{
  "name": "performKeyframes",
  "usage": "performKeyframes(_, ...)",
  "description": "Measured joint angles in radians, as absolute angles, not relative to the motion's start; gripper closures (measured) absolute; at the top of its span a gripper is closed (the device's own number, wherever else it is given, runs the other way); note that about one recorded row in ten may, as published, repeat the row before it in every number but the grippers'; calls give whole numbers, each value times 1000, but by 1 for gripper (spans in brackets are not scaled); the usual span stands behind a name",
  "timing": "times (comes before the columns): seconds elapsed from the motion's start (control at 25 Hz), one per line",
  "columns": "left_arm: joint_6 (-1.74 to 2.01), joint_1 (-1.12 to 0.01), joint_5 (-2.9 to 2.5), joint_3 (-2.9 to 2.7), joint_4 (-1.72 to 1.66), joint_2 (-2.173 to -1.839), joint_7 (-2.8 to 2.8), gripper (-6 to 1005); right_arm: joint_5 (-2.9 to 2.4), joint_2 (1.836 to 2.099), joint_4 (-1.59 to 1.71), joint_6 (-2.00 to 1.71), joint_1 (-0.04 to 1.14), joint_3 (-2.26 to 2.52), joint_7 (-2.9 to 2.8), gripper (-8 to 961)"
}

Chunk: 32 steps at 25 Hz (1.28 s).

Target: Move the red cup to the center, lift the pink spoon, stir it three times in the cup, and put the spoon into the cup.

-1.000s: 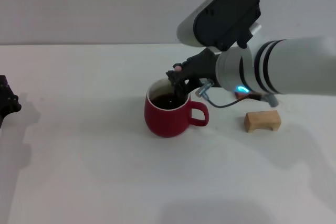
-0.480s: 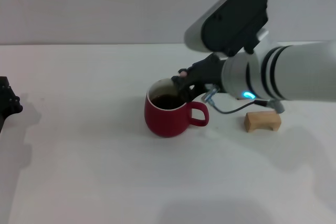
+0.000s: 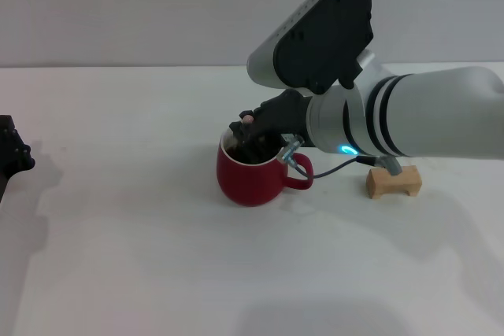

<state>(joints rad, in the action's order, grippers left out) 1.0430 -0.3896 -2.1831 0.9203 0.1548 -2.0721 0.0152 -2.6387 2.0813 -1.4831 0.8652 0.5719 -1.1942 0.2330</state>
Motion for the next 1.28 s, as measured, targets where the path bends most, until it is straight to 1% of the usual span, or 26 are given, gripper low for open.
performKeyframes(0.24, 1044, -390, -2183, 920, 155, -2072, 12, 1001, -2638, 2081, -1425, 835, 606, -1206, 231, 818)
performKeyframes(0.52, 1045, -389, -2183, 920, 155, -2072, 11, 1001, -2641, 2080, -1454, 838, 593, -1200, 231, 819)
performKeyframes(0.72, 1045, -388, -2183, 920, 155, -2072, 11, 1001, -2647, 2078, -1463, 840, 582, -1199, 234, 715)
performKeyframes(0.92, 1045, -389, -2183, 920, 155, -2072, 11, 1001, -2652, 2077, -1478, 840, 569, -1202, 235, 712)
performKeyframes(1.12, 1044, -389, -2182, 920, 155, -2072, 11, 1001, -2750, 2078, -1555, 777, 497, -1206, 233, 711)
performKeyframes(1.2, 1045, -389, -2182, 920, 155, -2072, 11, 1001, -2812, 2078, -1606, 698, 435, -1204, 233, 712)
performKeyframes(1.24, 1045, -387, -2182, 920, 155, -2072, 10, 1001, -2867, 2078, -1645, 603, 366, -1198, 234, 712)
performKeyframes(1.28, 1045, -387, -2182, 920, 155, -2072, 10, 1001, -2867, 2078, -1645, 603, 366, -1198, 234, 712)
